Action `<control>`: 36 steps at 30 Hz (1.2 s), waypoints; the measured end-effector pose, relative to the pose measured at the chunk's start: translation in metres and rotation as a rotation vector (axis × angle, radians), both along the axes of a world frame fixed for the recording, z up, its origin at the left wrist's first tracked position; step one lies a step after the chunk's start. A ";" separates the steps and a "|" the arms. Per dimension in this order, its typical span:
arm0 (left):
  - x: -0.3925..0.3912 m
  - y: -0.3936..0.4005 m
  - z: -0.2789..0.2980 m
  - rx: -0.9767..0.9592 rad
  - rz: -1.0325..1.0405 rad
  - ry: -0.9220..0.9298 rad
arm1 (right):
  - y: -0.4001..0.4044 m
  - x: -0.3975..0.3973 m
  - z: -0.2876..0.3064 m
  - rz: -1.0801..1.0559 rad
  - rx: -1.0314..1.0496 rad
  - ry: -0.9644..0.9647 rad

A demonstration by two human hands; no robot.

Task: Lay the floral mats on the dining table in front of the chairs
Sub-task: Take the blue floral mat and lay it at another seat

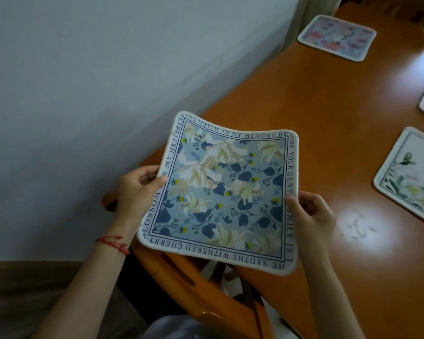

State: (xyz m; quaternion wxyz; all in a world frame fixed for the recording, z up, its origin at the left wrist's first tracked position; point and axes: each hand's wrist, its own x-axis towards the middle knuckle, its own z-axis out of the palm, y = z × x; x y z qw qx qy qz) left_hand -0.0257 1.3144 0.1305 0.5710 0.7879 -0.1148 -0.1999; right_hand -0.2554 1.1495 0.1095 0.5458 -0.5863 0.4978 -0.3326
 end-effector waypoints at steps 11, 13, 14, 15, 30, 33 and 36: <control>0.054 -0.075 -0.036 0.081 -0.285 0.031 | -0.001 0.013 -0.031 -0.307 0.044 0.040; 0.065 -0.086 -0.043 0.094 -0.341 0.036 | 0.001 0.018 -0.035 -0.361 0.048 0.051; 0.070 -0.092 -0.047 0.102 -0.372 0.037 | 0.003 0.021 -0.038 -0.388 0.049 0.051; 0.073 -0.098 -0.050 0.108 -0.401 0.037 | 0.004 0.023 -0.041 -0.412 0.049 0.050; 0.085 -0.155 -0.106 0.189 -0.618 -0.006 | -0.004 0.029 -0.091 -0.595 0.121 0.155; 0.087 -0.159 -0.118 0.213 -0.603 -0.012 | -0.006 0.027 -0.102 -0.606 0.137 0.183; 0.087 -0.161 -0.128 0.234 -0.590 -0.029 | -0.008 0.022 -0.109 -0.610 0.141 0.220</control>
